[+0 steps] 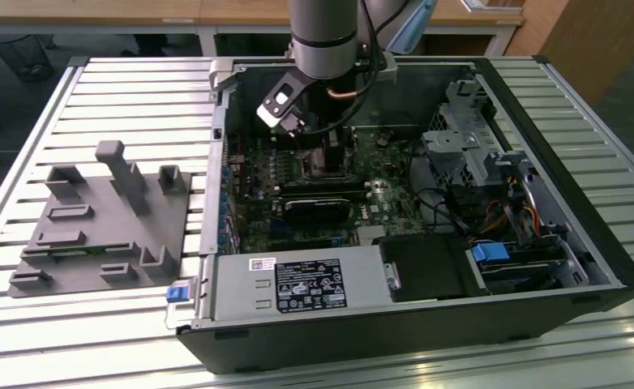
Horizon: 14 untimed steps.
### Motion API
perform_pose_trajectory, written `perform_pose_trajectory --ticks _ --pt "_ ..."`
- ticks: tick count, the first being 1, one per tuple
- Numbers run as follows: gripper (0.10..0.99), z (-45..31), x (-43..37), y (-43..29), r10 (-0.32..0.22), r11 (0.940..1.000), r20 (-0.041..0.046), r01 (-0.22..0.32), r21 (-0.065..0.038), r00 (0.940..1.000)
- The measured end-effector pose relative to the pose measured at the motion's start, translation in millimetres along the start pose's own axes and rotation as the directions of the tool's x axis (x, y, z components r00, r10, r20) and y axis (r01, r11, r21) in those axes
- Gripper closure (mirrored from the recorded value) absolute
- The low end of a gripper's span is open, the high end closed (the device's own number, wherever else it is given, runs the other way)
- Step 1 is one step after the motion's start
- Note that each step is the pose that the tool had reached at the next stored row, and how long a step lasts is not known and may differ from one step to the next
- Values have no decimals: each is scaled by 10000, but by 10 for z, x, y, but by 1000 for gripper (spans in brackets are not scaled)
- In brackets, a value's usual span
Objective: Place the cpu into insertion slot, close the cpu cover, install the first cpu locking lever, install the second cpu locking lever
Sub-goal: 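Place the cpu into insertion slot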
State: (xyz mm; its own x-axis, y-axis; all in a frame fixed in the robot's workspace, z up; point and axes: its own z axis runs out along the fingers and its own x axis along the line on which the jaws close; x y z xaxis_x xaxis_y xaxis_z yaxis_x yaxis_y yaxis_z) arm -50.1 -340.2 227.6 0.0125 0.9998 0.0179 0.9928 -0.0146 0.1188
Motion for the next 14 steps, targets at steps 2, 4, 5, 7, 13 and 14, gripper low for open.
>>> perform_pose_trajectory --ticks 2,4,5,7,13,14 --pt "545 19 1 -2 -1 10000 -1 1 0 10000" --pt "545 39 4 -5 0 10000 -1 0 0 10000" --pt "545 48 5 -7 0 10000 1 0 0 10000" --pt "545 65 12 -9 1 10000 0 -1 1 10000" --pt "545 117 44 -14 0 10000 -4 0 -1 10000" --pt "545 124 49 -16 1 10000 -3 -1 0 10000"
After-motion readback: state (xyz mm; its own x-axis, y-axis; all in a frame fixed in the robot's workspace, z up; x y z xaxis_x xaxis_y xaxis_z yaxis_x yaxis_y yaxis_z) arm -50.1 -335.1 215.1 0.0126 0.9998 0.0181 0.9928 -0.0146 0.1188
